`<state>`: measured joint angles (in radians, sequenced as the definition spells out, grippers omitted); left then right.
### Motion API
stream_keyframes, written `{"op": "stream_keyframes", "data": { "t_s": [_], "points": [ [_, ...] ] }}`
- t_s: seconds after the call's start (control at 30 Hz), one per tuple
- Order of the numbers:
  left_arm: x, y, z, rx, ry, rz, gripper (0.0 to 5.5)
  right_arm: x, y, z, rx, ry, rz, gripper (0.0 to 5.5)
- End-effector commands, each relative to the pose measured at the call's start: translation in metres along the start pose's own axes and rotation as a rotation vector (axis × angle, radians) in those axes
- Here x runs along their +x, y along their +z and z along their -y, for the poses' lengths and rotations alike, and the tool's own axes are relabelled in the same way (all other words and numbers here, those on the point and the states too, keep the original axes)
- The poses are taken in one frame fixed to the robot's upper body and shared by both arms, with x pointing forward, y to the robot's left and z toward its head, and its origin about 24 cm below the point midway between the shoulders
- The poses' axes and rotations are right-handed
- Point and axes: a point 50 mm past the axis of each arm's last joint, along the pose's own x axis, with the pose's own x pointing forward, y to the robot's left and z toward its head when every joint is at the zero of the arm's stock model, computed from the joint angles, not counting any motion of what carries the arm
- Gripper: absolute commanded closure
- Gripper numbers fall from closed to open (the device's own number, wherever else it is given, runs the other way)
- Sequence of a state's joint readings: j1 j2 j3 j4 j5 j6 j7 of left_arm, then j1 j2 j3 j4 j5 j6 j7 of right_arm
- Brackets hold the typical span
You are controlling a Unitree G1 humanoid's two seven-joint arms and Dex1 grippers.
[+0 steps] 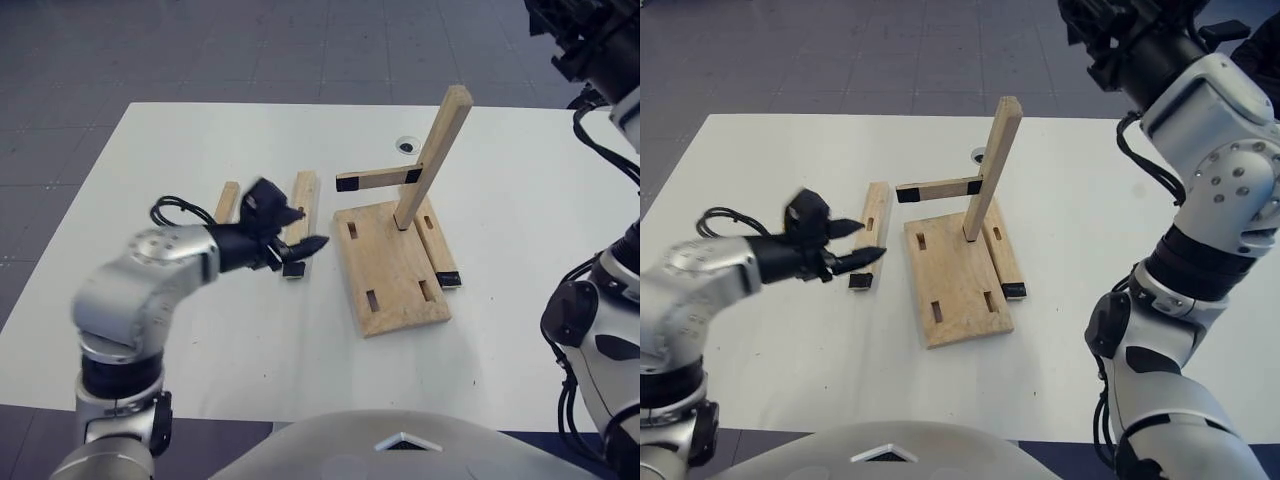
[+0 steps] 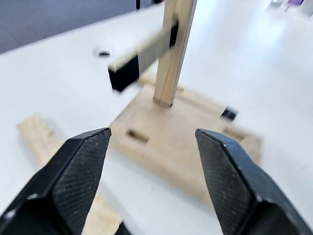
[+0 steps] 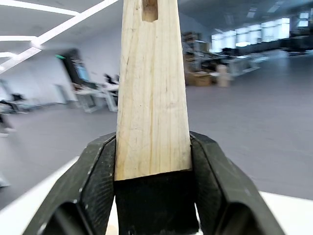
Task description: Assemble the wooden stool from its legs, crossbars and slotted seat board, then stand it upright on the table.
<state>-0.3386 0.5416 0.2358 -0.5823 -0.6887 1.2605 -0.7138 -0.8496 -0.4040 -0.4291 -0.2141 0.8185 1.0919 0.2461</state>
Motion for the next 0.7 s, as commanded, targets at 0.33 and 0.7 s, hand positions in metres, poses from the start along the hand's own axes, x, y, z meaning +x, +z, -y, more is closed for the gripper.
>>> {"op": "stream_keyframes", "data": {
  "t_s": [0.33,0.7],
  "points": [
    [-0.027,0.111,-0.017,-0.211,-0.685,0.540,2.28,-0.001,-0.007,-0.042,0.327,0.958,-0.130,3.48],
    [0.007,0.118,0.000,-0.192,-0.720,0.540,2.28,0.023,-0.029,-0.078,0.313,1.046,-0.170,3.48]
  ]
}}
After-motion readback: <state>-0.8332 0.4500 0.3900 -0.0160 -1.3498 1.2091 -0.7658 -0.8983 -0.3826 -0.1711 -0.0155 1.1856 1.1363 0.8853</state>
